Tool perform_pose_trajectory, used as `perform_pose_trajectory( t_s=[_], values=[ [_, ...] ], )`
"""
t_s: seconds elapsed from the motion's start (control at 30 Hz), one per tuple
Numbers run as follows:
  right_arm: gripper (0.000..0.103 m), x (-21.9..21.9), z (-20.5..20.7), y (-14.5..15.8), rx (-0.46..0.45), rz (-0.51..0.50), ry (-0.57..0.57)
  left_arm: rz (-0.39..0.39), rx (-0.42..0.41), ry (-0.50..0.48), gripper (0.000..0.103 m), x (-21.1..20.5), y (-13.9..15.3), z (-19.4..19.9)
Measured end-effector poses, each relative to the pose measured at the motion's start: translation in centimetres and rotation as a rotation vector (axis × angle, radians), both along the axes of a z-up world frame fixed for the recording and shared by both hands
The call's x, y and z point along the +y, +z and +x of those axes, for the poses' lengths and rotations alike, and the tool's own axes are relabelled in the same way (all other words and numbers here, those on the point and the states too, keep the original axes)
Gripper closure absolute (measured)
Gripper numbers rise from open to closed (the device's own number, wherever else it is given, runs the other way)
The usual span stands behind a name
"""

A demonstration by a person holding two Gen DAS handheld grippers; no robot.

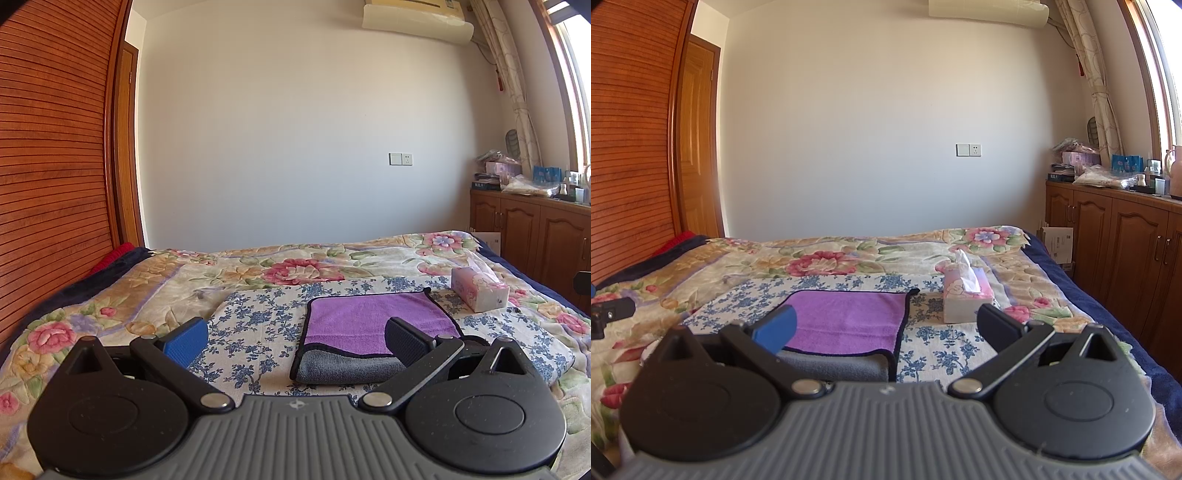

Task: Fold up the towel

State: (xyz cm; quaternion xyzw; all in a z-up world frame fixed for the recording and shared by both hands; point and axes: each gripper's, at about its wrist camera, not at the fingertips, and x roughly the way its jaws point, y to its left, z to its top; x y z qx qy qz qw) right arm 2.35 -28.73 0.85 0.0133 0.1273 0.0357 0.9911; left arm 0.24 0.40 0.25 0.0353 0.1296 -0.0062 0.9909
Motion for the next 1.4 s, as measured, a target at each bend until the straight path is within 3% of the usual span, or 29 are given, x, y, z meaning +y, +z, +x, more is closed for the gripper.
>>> perform_pose_trajectory(
  t_s=[1.4],
  values=[
    [0.000, 0.8, 1.2, -0.3, 0.023, -0.015, 0.020, 0.040, 0.030, -0.036, 0.000, -0.8, 0.0, 0.4]
  ],
)
